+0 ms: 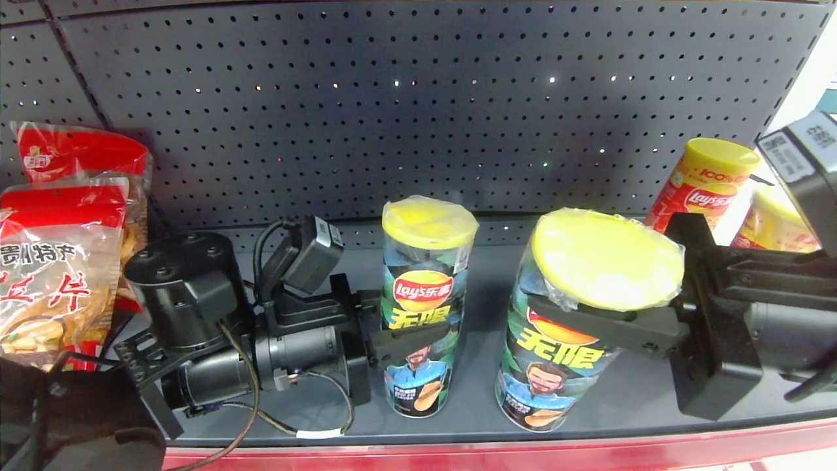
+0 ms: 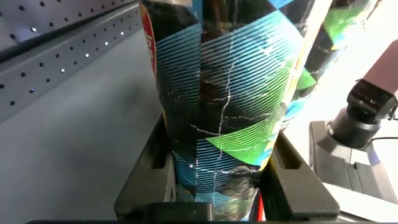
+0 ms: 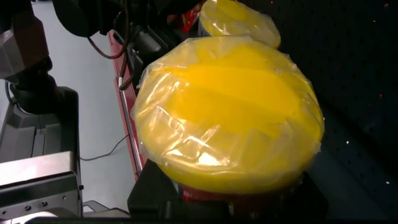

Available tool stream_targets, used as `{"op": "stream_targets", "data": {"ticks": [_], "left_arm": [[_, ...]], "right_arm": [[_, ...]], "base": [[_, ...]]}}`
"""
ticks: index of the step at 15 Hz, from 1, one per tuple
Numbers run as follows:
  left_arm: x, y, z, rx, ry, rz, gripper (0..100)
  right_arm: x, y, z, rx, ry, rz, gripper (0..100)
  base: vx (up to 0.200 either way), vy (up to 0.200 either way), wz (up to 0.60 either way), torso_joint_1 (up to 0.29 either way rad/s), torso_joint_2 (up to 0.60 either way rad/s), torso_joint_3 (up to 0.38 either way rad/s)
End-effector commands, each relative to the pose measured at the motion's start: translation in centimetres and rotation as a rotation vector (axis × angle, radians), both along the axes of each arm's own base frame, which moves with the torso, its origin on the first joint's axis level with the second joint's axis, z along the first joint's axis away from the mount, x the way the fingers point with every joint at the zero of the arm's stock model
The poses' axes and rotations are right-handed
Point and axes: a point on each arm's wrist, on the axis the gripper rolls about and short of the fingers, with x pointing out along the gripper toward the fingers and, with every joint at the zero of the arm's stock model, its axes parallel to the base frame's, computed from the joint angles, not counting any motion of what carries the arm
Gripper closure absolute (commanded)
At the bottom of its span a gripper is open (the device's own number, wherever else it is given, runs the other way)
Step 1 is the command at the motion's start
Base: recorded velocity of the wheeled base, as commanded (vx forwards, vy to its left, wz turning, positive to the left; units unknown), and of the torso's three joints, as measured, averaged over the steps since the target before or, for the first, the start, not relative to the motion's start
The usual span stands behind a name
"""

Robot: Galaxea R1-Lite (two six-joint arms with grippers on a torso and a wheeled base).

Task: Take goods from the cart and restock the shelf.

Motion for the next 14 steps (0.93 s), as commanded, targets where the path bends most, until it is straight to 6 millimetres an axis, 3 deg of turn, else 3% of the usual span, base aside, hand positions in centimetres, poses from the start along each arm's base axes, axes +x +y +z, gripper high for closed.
{"op": "stream_targets", "data": {"ticks": [1, 4, 5, 14], "left_arm": [[0.3, -0.3, -0.6, 0.011, 0.017, -0.002, 100], [0.1, -0.2, -1.0, 0.021, 0.031, -0.002, 100], [-0.1, 0.0, -1.4, 0.032, 0.046, -0.002, 0], [-1.2, 0.9, -1.6, 0.043, 0.061, 0.000, 0]], "right_arm": [[0.0, 0.0, 0.1, 0.003, -0.003, 0.001, 100], [0.0, 0.0, 0.0, 0.001, 0.001, 0.001, 100], [0.0, 0.0, 0.0, 0.000, 0.002, 0.001, 100], [0.2, 0.1, -0.4, -0.010, 0.015, 0.001, 100]], "base": [[0.000, 0.000, 0.00, 0.000, 0.00, 0.000], [0.000, 0.000, 0.00, 0.000, 0.00, 0.000], [0.000, 0.000, 0.00, 0.000, 0.00, 0.000], [0.000, 0.000, 0.00, 0.000, 0.00, 0.000]]}}
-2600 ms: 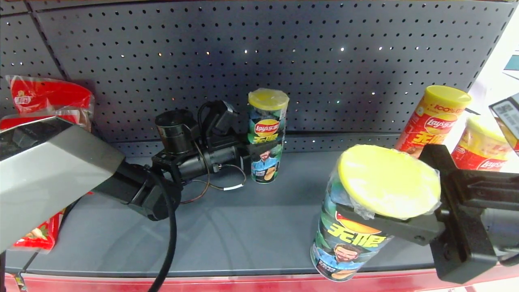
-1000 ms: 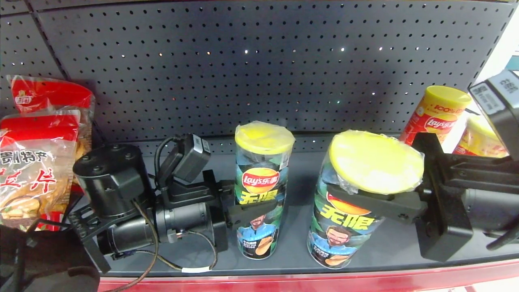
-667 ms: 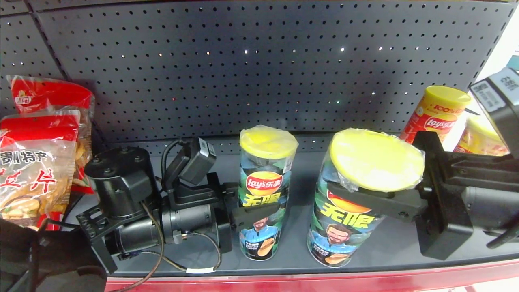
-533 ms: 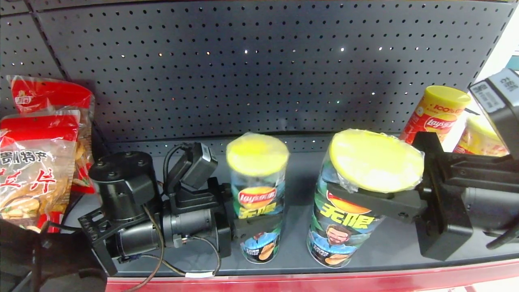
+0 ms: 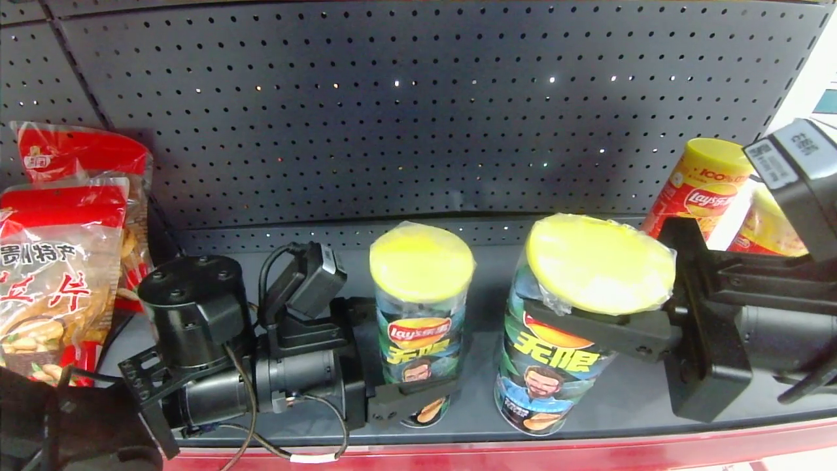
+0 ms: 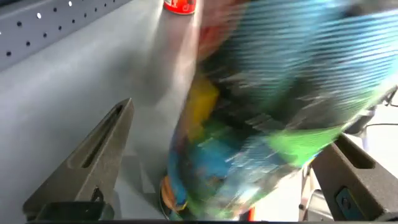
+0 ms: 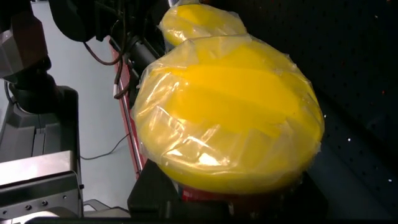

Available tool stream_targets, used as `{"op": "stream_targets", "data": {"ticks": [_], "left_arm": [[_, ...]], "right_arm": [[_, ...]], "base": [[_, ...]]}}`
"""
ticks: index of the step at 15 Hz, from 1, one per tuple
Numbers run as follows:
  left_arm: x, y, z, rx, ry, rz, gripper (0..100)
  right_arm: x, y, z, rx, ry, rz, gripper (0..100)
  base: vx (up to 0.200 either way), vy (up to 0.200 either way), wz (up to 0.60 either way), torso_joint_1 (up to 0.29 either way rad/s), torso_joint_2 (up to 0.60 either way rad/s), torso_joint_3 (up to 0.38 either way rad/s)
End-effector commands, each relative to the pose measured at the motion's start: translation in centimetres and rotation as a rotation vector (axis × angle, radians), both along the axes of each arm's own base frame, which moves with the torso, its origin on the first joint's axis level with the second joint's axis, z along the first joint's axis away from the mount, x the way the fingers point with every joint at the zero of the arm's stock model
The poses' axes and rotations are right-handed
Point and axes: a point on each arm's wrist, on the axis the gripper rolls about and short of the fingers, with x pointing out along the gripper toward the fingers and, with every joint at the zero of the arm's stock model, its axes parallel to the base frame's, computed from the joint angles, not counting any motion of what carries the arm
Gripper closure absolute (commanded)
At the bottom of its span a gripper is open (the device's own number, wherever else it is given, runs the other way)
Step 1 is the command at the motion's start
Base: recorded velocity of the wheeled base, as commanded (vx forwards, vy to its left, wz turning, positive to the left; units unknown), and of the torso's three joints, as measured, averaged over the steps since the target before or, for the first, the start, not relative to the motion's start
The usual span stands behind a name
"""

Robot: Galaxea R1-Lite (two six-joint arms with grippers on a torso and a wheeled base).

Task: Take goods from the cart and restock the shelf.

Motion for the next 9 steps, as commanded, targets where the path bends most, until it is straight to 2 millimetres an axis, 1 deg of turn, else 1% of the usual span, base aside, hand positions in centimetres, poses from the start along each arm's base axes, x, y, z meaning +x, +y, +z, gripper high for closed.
{"op": "stream_targets", "data": {"ticks": [1, 2, 3, 4, 8, 9], "left_arm": [[-1.0, 0.8, 0.1, 0.003, 0.003, 0.002, 0], [-1.7, 1.3, 0.1, 0.004, 0.004, 0.000, 0], [-1.8, 1.4, 0.1, 0.004, 0.005, 0.000, 0], [-3.7, 2.7, 0.5, -0.003, -0.004, -0.007, 0], [-8.4, 6.7, 0.9, -0.033, -0.047, 0.019, 0], [-8.5, 6.8, 0.9, -0.035, -0.049, 0.019, 0]], "right_arm": [[0.1, 0.1, -0.1, -0.003, 0.002, 0.001, 100], [0.1, 0.1, -0.2, -0.004, 0.006, 0.001, 100], [0.2, 0.2, -0.2, -0.005, 0.009, 0.000, 100], [0.2, 0.2, -0.3, -0.003, 0.015, 0.000, 100], [0.3, 0.3, -0.3, -0.005, 0.019, 0.001, 100], [0.3, 0.3, -0.3, -0.005, 0.019, 0.001, 100]], "base": [[0.000, 0.000, 0.00, 0.000, 0.00, 0.000], [0.000, 0.000, 0.00, 0.000, 0.00, 0.000], [0.000, 0.000, 0.00, 0.000, 0.00, 0.000], [0.000, 0.000, 0.00, 0.000, 0.00, 0.000], [0.000, 0.000, 0.00, 0.000, 0.00, 0.000], [0.000, 0.000, 0.00, 0.000, 0.00, 0.000]]}}
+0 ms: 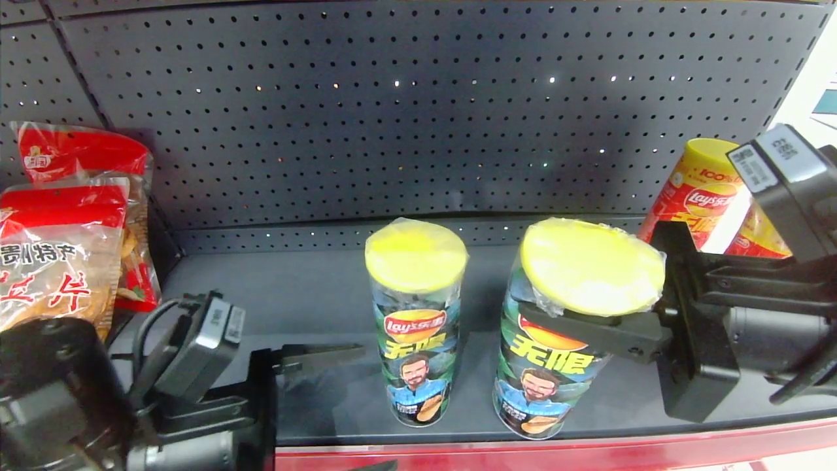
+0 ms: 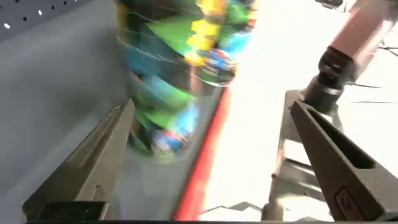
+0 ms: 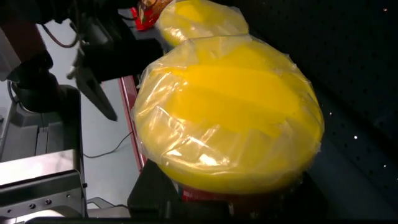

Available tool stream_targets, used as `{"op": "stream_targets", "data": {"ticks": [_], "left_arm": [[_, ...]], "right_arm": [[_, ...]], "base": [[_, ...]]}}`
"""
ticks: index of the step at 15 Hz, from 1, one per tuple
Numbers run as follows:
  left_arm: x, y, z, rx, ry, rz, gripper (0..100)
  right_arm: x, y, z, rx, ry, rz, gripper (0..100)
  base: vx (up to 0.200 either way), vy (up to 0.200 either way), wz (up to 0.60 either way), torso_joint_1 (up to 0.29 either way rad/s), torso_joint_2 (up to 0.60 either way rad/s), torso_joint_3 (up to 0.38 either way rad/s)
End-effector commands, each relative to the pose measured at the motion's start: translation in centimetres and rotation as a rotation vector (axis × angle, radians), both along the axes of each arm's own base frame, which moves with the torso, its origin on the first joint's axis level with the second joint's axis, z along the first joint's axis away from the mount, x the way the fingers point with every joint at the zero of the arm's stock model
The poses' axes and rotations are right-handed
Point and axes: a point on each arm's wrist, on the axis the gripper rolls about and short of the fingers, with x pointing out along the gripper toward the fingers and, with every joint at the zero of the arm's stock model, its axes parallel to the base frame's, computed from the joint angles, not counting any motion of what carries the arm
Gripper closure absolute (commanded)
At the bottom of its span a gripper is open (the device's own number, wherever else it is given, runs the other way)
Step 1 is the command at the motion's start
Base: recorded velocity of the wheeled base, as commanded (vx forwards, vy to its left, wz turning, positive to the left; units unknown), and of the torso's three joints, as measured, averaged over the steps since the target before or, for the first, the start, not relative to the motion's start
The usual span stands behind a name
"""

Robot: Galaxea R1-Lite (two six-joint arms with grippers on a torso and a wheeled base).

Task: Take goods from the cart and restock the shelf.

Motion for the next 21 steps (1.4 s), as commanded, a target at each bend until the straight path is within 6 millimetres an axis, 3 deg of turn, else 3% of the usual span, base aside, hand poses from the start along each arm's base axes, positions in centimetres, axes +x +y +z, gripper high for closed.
{"op": "stream_targets", "data": {"ticks": [1, 2, 4, 6, 7, 8, 9, 10, 16, 18, 21], "left_arm": [[-4.2, 4.0, 0.6, -0.057, -0.086, 0.060, 0], [-4.5, 4.3, 0.6, -0.061, -0.092, 0.068, 0], [-7.0, 6.4, 1.6, -0.103, -0.187, 0.141, 0], [-8.0, 8.6, 2.5, -0.134, -0.295, 0.396, 0], [-8.1, 9.9, 3.0, -0.139, -0.342, 0.614, 0], [-8.1, 10.2, 3.1, -0.137, -0.353, 0.673, 0], [-8.6, 11.6, 2.8, -0.109, -0.374, 0.934, 0], [-9.6, 11.9, 2.3, -0.096, -0.371, 1.008, 0], [-15.0, 10.7, -2.4, -0.106, -0.231, 0.963, 0], [-15.7, 10.5, -3.6, -0.095, -0.194, 0.962, 0], [-15.0, 10.8, -2.7, -0.087, -0.137, 0.848, 0]], "right_arm": [[0.0, 0.0, 0.0, 0.000, 0.000, 0.001, 100], [0.0, 0.0, 0.0, 0.000, 0.000, 0.001, 100], [0.0, 0.0, -0.1, -0.003, 0.005, -0.001, 100], [0.1, -0.1, -0.1, 0.000, 0.012, -0.006, 100], [0.2, -0.1, 0.0, 0.008, 0.018, -0.009, 100], [0.2, -0.1, 0.0, 0.007, 0.021, -0.011, 100], [0.3, 0.0, -0.1, 0.006, 0.024, -0.013, 100], [0.4, 0.0, 0.1, 0.010, 0.020, -0.013, 100], [1.0, -0.5, 1.6, 0.053, -0.002, -0.048, 100], [1.1, -0.8, 1.6, 0.056, -0.003, -0.057, 100], [1.2, -0.7, 1.6, 0.055, -0.002, -0.057, 100]], "base": [[0.000, 0.000, 0.00, 0.000, 0.00, 0.000], [0.000, 0.000, 0.00, 0.000, 0.00, 0.000], [0.000, 0.000, 0.00, 0.000, 0.00, 0.000], [0.000, 0.000, 0.00, 0.000, 0.00, 0.000], [0.000, 0.000, 0.00, 0.000, 0.00, 0.000], [0.000, 0.000, 0.00, 0.000, 0.00, 0.000], [0.000, 0.000, 0.00, 0.000, 0.00, 0.000], [0.000, 0.000, 0.00, 0.000, 0.00, 0.000], [0.000, 0.000, 0.00, 0.000, 0.00, 0.000], [0.000, 0.000, 0.00, 0.000, 0.00, 0.000], [0.000, 0.000, 0.00, 0.000, 0.00, 0.000]]}}
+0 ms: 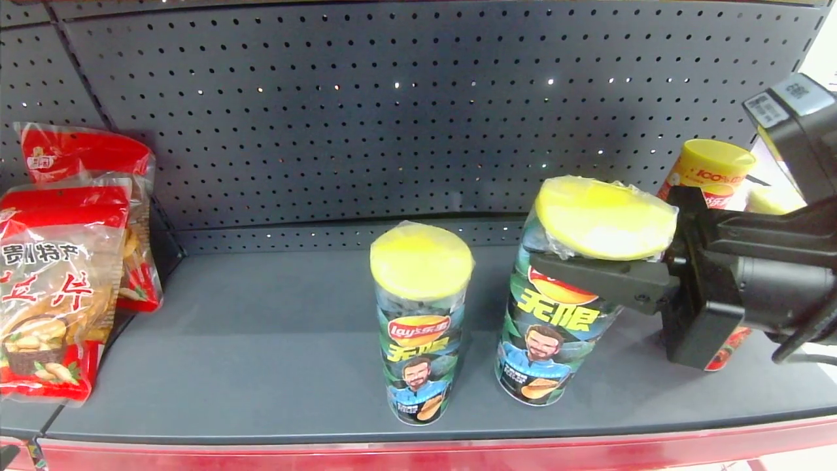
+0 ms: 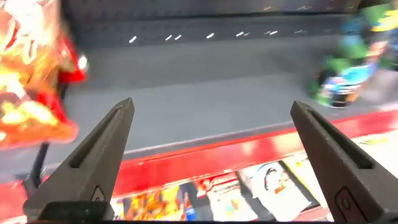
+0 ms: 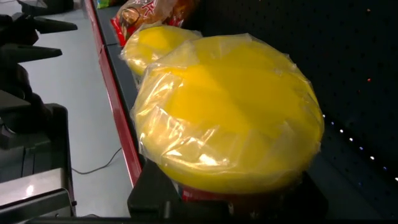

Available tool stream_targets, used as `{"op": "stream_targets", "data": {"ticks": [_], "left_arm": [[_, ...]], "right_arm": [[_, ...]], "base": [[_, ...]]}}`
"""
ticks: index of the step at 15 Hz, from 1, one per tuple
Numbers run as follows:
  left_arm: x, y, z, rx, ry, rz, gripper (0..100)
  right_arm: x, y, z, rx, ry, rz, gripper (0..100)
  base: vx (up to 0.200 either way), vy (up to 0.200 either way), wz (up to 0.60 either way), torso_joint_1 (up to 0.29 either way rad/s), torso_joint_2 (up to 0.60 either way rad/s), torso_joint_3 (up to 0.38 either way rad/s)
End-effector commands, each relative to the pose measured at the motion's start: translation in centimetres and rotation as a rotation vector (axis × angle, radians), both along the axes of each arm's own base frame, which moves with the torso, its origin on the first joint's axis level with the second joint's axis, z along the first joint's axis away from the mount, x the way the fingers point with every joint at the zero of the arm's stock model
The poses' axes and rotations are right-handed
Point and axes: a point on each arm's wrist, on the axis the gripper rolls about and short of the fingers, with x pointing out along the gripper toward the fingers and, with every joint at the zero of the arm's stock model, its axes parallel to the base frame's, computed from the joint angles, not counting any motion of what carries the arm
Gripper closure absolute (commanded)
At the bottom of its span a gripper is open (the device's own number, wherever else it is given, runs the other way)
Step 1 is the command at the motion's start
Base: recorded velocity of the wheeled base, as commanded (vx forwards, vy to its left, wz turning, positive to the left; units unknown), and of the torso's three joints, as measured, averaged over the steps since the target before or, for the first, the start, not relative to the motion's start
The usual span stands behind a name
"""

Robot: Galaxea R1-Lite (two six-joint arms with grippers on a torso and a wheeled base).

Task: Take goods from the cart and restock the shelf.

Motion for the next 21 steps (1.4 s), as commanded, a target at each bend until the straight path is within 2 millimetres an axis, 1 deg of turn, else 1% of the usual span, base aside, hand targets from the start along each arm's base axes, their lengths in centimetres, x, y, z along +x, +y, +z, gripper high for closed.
{"op": "stream_targets", "data": {"ticks": [1, 2, 3, 4, 5, 7, 8, 10, 12, 13, 18, 21], "left_arm": [[0.0, 0.1, 0.2, 0.000, 0.014, -0.116, 0], [-0.3, 0.1, -0.3, 0.003, 0.011, -0.083, 0], [-0.7, 0.2, -1.1, 0.005, 0.011, -0.004, 0], [-0.9, 0.3, -2.0, 0.020, 0.054, 0.076, 0], [-0.8, 0.5, -2.2, 0.034, 0.066, 0.146, 0], [-0.8, 0.6, -2.8, 0.047, 0.130, 0.191, 0], [-0.8, 0.8, -2.8, 0.037, 0.129, 0.286, 0], [-0.8, 1.0, -2.8, 0.002, 0.134, 0.355, 0], [-0.8, 1.0, -3.0, 0.034, 0.145, 0.369, 0], [-0.8, 1.0, -3.3, 0.046, 0.179, 0.376, 0], [-0.8, 1.0, -3.2, 0.040, 0.170, 0.351, 0], [-0.8, 1.0, -3.2, 0.045, 0.171, 0.351, 0]], "right_arm": [[0.0, 0.0, 0.0, 0.000, 0.000, 0.000, 100], [0.0, 0.0, 0.1, 0.002, -0.002, 0.000, 100], [0.0, 0.0, 0.1, 0.004, -0.005, 0.000, 100], [0.0, 0.0, 0.2, 0.005, -0.005, 0.000, 100], [0.0, 0.0, 0.2, 0.006, -0.006, 0.000, 100], [0.0, 0.0, 0.3, 0.007, -0.007, 0.000, 100], [0.0, -0.1, 0.2, 0.006, -0.006, -0.002, 100], [0.0, -0.1, 0.2, 0.006, -0.006, -0.002, 100], [0.0, 0.0, 0.2, 0.006, -0.006, -0.002, 100], [0.1, 0.0, 0.2, 0.006, -0.003, -0.002, 100], [0.0, -0.1, 0.3, 0.012, -0.001, -0.007, 100], [0.7, -0.7, 0.2, 0.009, 0.006, -0.047, 100]], "base": [[0.000, 0.000, 0.00, 0.000, 0.00, 0.000], [0.000, 0.000, 0.00, 0.000, 0.00, 0.000], [0.000, 0.000, 0.00, 0.000, 0.00, 0.000], [0.000, 0.000, 0.00, 0.000, 0.00, 0.000], [0.000, 0.000, 0.00, 0.000, 0.00, 0.000], [0.000, 0.000, 0.00, 0.000, 0.00, 0.000], [0.000, 0.000, 0.00, 0.000, 0.00, 0.000], [0.000, 0.000, 0.00, 0.000, 0.00, 0.000], [0.000, 0.000, 0.00, 0.000, 0.00, 0.000], [0.000, 0.000, 0.00, 0.000, 0.00, 0.000], [0.000, 0.000, 0.00, 0.000, 0.00, 0.000], [0.000, 0.000, 0.00, 0.000, 0.00, 0.000]]}}
